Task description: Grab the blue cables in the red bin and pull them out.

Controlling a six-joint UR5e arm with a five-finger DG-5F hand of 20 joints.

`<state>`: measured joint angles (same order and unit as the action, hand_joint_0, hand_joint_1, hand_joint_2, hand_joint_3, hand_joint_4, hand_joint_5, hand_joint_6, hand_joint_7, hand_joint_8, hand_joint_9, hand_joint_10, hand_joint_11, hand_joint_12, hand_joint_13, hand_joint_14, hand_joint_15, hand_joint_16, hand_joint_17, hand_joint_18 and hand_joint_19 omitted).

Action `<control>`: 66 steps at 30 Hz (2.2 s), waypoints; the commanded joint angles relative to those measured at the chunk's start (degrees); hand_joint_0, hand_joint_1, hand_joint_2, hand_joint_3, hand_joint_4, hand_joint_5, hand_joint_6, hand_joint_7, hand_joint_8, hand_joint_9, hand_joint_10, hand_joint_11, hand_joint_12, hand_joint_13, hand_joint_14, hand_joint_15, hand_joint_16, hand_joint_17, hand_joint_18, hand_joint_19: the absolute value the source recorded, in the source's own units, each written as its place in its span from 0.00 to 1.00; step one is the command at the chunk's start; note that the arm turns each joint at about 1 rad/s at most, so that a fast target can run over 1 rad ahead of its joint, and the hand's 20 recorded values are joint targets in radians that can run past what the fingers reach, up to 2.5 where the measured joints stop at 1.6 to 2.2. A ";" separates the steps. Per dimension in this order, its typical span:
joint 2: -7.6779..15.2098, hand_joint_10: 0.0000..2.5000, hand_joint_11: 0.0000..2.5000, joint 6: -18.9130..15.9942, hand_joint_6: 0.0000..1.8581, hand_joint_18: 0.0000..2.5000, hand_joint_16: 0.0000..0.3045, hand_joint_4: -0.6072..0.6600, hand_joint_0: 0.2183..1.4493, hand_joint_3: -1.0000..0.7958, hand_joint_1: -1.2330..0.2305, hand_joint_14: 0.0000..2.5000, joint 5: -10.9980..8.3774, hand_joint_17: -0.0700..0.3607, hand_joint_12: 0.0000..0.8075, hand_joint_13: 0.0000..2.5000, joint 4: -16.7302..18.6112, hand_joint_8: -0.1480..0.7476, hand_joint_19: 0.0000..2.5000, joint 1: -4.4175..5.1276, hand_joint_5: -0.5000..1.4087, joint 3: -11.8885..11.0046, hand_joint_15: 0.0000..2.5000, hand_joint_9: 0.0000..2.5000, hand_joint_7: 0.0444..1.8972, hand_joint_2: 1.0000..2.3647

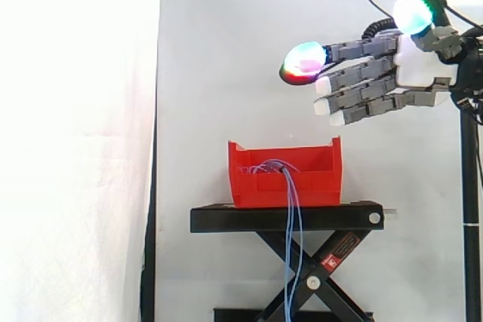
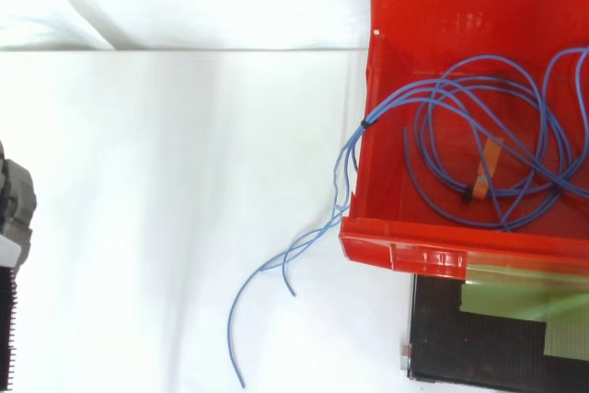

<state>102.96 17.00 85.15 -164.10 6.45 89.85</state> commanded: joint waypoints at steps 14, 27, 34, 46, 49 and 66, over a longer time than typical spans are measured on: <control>5.24 0.00 0.11 10.47 0.00 0.07 0.15 0.58 0.46 0.00 0.32 0.00 -0.95 0.40 0.42 0.13 0.45 0.43 0.18 -0.56 0.49 -0.03 0.12 0.20 0.07 0.00; 4.62 0.00 0.11 21.37 0.00 0.07 0.15 0.56 0.45 0.00 0.26 0.00 -0.95 0.40 0.42 0.13 0.01 0.43 0.18 -0.73 0.53 -0.03 0.12 0.20 0.08 0.00; 4.80 0.00 0.10 29.36 0.00 0.07 0.15 0.56 0.45 0.00 0.26 0.00 -0.95 0.40 0.42 0.13 -1.93 0.42 0.18 -0.73 0.52 -2.66 0.12 0.20 0.08 0.00; 7.17 0.00 0.11 37.80 0.00 0.07 0.15 0.56 0.45 0.00 0.26 0.01 -0.42 0.40 0.42 0.12 -1.14 0.42 0.18 0.32 0.52 -2.75 0.11 0.20 0.08 0.00; 8.31 0.00 0.11 37.80 0.00 0.07 0.15 0.56 0.45 0.00 0.26 0.00 0.11 0.40 0.42 0.12 0.18 0.43 0.18 0.58 0.52 -3.37 0.11 0.20 0.08 0.00; 11.12 0.00 0.11 37.89 0.00 0.07 0.15 0.57 0.45 0.00 0.26 0.00 0.20 0.40 0.42 0.12 0.10 0.43 0.18 1.90 0.52 -3.54 0.11 0.20 0.08 0.00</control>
<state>113.07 54.90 85.28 -164.20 8.24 86.35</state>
